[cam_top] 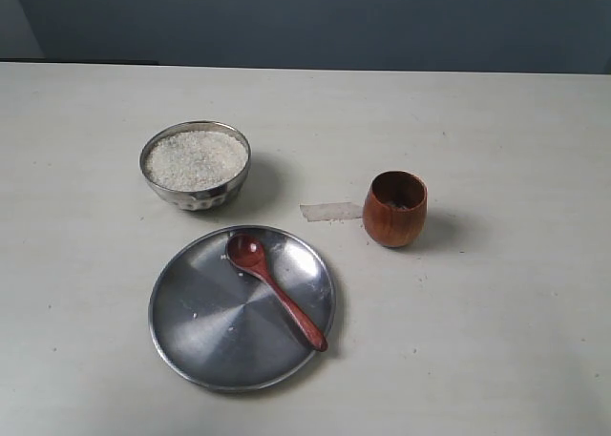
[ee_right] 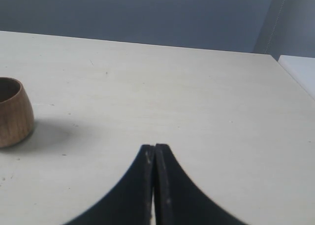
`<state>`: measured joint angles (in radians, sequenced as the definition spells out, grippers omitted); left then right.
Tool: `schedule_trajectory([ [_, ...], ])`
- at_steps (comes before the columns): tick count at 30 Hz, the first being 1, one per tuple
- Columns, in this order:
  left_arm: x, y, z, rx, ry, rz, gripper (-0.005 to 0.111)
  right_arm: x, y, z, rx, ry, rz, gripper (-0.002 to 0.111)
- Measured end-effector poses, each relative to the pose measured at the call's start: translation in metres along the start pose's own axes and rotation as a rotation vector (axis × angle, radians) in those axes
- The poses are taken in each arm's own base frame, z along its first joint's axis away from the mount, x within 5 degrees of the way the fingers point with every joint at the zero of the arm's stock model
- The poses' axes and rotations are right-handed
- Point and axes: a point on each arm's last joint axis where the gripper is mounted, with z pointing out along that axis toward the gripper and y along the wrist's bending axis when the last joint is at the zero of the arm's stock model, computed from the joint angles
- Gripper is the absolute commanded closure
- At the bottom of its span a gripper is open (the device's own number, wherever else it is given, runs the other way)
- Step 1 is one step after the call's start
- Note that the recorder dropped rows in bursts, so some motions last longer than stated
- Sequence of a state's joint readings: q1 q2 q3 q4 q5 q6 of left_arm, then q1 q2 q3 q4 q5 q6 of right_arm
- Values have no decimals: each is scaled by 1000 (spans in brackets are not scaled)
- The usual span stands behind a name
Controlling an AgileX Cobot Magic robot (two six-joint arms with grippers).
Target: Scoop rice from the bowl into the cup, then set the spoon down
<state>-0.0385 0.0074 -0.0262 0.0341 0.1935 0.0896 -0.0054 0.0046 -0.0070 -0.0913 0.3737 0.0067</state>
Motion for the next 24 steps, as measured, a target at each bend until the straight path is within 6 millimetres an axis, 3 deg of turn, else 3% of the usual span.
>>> schedule_trajectory([
  [24, 16, -3, -1, 21, 156, -58, 106, 0, 0, 0, 0, 0, 0, 108],
])
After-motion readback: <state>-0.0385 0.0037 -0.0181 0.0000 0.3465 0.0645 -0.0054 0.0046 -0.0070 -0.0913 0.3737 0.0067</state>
